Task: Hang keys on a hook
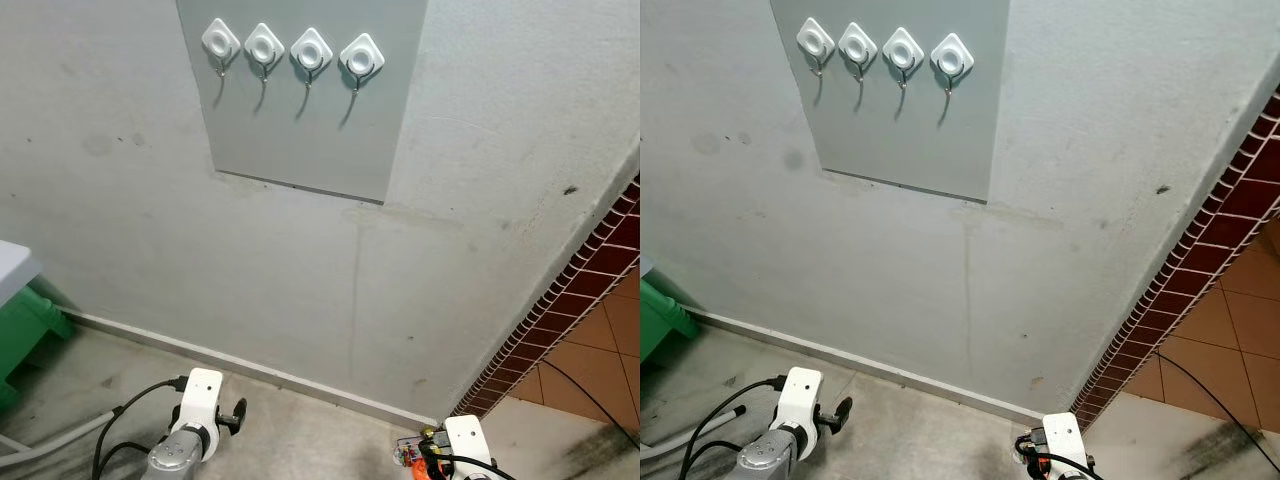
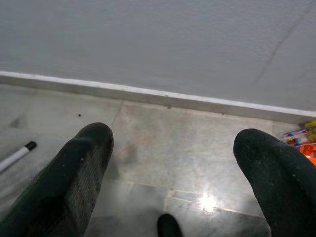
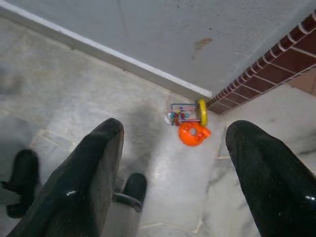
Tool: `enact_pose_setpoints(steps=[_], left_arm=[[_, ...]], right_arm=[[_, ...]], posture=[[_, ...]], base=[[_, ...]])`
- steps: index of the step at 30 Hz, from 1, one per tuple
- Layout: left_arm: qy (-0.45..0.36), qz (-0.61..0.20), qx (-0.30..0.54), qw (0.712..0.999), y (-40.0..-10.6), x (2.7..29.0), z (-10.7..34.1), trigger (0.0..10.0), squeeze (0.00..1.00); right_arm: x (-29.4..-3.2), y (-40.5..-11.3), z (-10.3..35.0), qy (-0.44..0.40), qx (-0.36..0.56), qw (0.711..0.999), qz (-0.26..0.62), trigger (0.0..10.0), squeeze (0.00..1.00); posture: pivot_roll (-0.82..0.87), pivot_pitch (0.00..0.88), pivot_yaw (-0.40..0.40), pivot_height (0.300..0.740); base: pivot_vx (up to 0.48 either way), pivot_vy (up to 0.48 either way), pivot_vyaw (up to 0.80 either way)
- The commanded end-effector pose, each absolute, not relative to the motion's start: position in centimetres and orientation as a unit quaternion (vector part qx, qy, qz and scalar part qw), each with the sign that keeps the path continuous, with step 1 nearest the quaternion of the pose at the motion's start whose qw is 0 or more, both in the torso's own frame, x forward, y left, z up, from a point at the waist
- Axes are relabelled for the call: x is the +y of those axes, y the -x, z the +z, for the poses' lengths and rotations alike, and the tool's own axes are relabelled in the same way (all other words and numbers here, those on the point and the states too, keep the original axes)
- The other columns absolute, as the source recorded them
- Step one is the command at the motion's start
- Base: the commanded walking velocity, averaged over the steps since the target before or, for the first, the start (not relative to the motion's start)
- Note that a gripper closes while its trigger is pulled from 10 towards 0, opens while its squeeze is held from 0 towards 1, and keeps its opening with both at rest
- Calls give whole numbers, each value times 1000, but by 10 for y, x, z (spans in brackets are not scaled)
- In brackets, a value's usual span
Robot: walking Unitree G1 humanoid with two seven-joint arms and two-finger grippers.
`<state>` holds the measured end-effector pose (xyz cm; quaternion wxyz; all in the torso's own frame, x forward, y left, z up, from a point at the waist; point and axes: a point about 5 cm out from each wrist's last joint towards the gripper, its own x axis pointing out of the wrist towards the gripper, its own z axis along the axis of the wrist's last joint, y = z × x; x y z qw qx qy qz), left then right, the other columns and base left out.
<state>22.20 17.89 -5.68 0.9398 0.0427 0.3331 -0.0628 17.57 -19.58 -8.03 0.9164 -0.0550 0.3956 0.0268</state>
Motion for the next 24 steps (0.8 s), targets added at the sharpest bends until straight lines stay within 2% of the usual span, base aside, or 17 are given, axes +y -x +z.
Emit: enact_pose_setpoints(steps=[1,13,24], left_arm=[[-39,-66,336,939,-220,176,-58,10000,0],[-15,-38,336,941,-219,171,-60,10000,0],[-9,-60,345,937,-217,171,-61,10000,0]], right_arm=[[-194,-178,-79,44,394,918,24,10000,0],[-194,-176,-80,52,396,916,32,10000,0],[-195,-176,-80,66,395,915,46,10000,0]], posture=[[-59,0,33,740],[-42,0,12,740],[-45,0,5,740]], base=[[0,0,0],[0,0,0],[0,0,752]])
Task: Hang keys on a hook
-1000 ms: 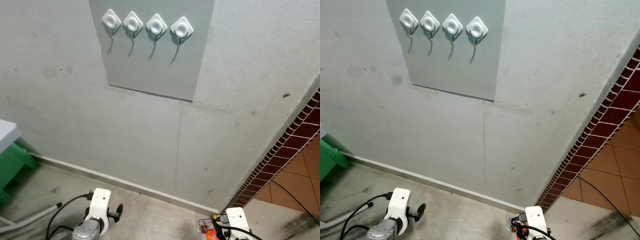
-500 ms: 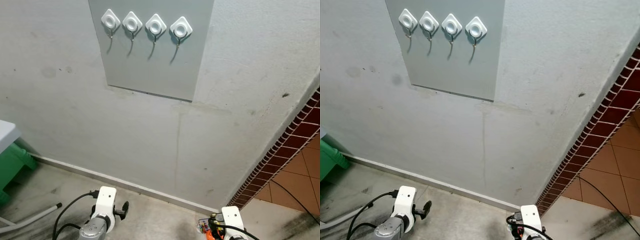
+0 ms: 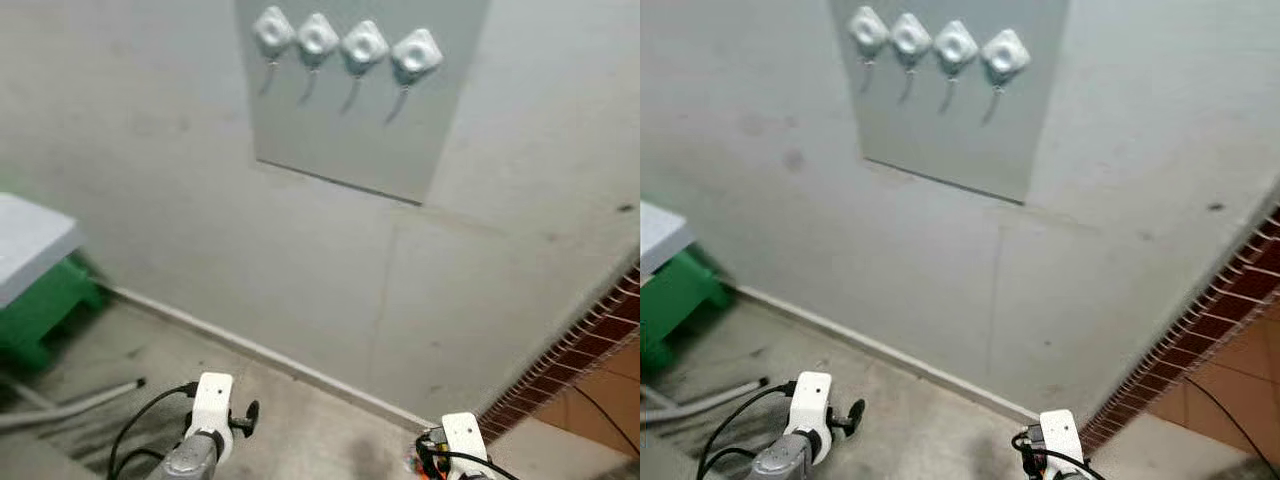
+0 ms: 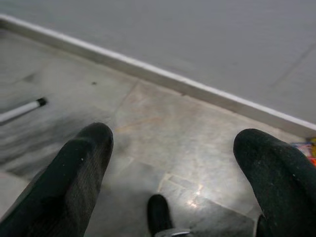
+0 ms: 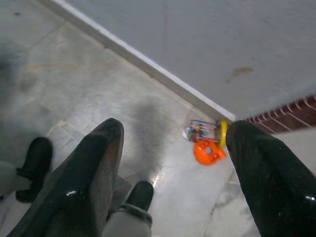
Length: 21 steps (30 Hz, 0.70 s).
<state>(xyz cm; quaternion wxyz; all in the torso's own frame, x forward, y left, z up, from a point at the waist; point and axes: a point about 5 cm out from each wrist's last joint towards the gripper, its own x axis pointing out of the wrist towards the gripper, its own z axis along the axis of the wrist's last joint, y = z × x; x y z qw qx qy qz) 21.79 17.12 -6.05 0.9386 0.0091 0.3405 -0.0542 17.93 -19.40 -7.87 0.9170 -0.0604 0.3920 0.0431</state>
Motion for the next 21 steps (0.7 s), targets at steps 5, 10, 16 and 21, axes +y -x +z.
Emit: enact_pose_setpoints(steps=[5,10,16,21], left_arm=[[-6,-58,346,937,-218,174,-61,10000,0],[-13,-58,343,937,-219,176,-60,10000,0],[-10,-61,340,938,-218,179,-59,10000,0],[-7,-57,338,939,-218,181,-59,10000,0]], right_arm=[[-194,-176,-80,69,396,914,51,10000,0],[-196,-177,-79,67,391,916,57,10000,0],[-198,-174,-80,68,392,915,58,10000,0],[-200,-173,-80,70,393,915,59,10000,0]], posture=[[-47,0,10,740],[-40,0,15,740],[-36,0,12,740],[-34,0,4,740]], base=[[0,0,800],[0,0,800],[0,0,800],[0,0,800]])
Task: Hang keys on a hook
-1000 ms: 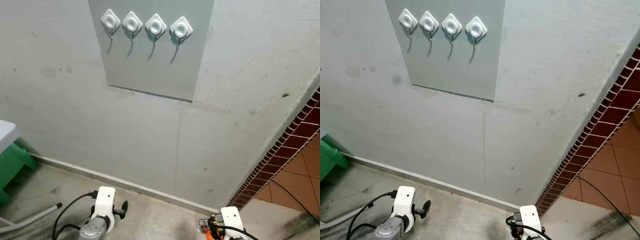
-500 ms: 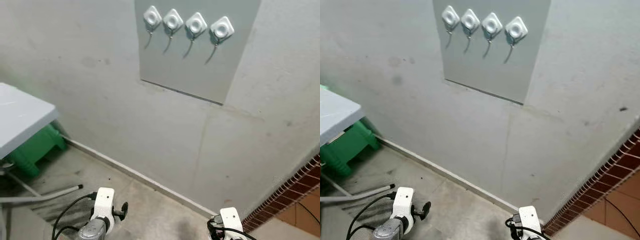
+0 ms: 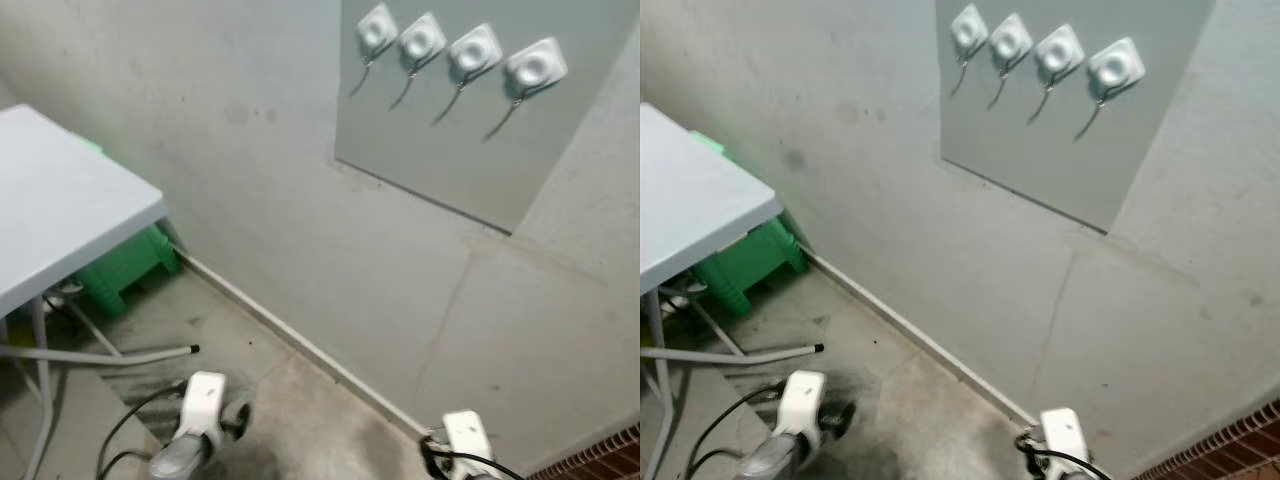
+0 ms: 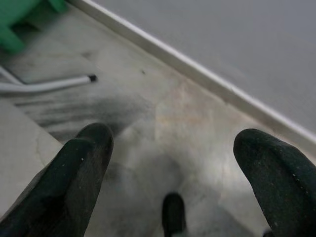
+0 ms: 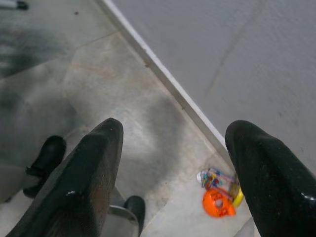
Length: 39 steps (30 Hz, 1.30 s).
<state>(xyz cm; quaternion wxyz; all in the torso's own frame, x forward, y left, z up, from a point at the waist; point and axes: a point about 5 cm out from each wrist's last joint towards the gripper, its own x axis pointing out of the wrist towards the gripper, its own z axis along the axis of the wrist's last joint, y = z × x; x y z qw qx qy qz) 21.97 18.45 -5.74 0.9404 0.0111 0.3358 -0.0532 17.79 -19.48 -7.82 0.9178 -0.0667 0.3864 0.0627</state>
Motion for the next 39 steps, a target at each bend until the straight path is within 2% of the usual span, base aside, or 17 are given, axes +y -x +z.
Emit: enact_pose_setpoints(steps=[1,29,33,34,35,39], left_arm=[[-7,-57,338,939,-218,181,-59,10000,0],[-2,-55,336,940,-216,180,-60,10000,0],[-1,-54,336,940,-215,180,-60,10000,0],[0,-53,336,940,-215,180,-60,10000,0],[0,-52,336,940,-214,180,-61,10000,0],[7,-48,335,941,-213,180,-61,10000,0]], right_arm=[[-200,-173,-80,70,393,915,59,10000,0],[-206,-173,-78,66,389,917,51,10000,0],[-208,-174,-77,43,384,922,35,10000,0],[-209,-174,-77,41,380,923,34,10000,749],[-210,-175,-76,41,376,925,34,10000,1000],[-210,-176,-75,35,370,928,33,10000,1000]], posture=[[-34,0,4,740],[-39,0,0,740],[-34,0,-4,740],[-34,0,-4,740],[-34,0,-4,740],[-32,0,-5,740]], base=[[0,0,800],[0,0,800],[0,0,0],[0,0,0],[0,0,0],[0,0,0]])
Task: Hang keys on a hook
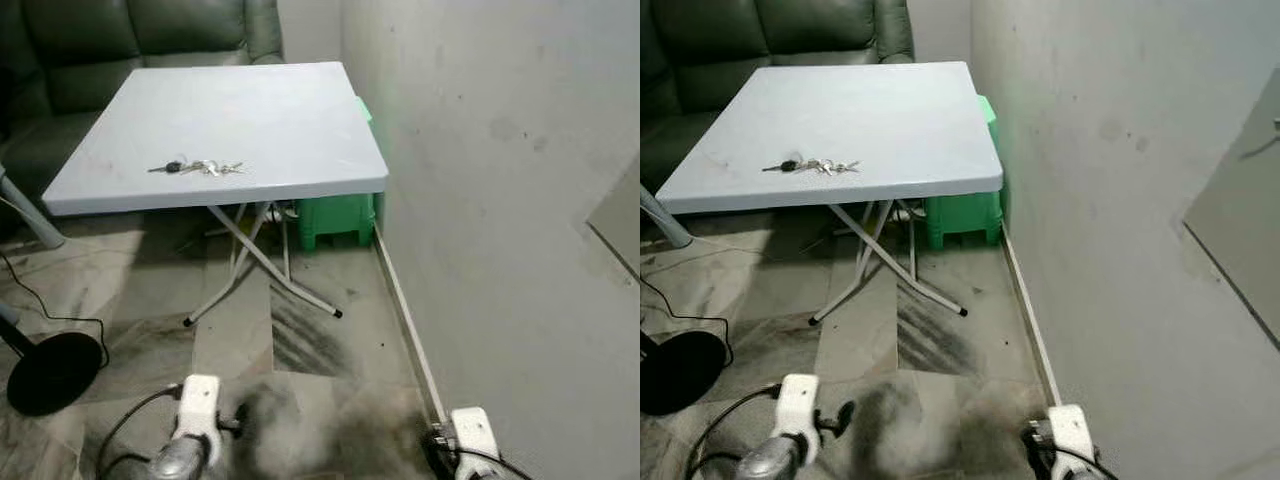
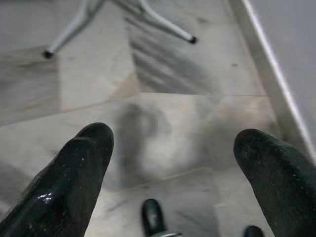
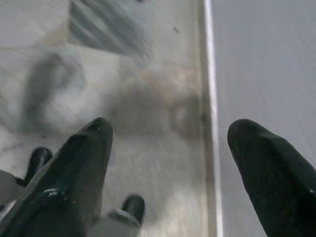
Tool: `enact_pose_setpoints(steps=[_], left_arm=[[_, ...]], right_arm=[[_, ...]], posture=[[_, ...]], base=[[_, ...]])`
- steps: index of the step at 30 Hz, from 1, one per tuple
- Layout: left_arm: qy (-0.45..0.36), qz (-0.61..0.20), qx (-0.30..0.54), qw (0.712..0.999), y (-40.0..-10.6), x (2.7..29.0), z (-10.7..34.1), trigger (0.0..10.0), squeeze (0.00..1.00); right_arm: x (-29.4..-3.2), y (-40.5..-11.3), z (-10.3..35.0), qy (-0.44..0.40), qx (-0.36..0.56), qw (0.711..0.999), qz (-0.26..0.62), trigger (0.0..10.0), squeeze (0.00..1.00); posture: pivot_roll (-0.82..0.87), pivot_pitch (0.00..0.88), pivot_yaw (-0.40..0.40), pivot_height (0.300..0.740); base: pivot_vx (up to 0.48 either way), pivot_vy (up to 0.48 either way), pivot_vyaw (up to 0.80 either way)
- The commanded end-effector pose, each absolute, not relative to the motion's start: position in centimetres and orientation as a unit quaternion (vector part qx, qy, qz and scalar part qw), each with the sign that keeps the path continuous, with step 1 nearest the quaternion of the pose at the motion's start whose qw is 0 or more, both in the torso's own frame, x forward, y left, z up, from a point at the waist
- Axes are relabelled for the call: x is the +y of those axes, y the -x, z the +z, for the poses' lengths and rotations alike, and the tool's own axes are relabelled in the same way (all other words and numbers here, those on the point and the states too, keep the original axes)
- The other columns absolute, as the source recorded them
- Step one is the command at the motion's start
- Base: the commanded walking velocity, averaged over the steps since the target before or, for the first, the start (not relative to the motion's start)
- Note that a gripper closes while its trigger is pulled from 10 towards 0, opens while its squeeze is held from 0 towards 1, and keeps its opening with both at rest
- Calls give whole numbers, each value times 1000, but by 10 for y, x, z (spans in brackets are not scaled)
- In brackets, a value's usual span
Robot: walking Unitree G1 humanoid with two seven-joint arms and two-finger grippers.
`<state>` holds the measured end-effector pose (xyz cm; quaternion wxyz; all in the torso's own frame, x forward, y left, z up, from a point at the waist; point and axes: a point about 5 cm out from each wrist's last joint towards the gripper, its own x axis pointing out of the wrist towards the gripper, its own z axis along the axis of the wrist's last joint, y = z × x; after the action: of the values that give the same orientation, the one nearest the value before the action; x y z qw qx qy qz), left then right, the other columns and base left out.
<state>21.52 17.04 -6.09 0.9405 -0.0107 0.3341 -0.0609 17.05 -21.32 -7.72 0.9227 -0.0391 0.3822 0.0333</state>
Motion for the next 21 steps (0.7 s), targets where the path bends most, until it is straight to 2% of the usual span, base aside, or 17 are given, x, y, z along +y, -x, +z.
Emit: enact_pose_setpoints(steps=[1,21], left_arm=[[8,-47,334,941,-213,180,-61,10000,0],[16,-32,319,947,-214,185,-59,10000,0]], right_arm=[[-211,-176,-74,34,368,929,32,10000,1000],[-207,-179,-72,27,350,936,30,10000,1000]], posture=[[-31,0,-7,740],[-33,0,-1,740]], base=[[0,0,0],[0,0,0]])
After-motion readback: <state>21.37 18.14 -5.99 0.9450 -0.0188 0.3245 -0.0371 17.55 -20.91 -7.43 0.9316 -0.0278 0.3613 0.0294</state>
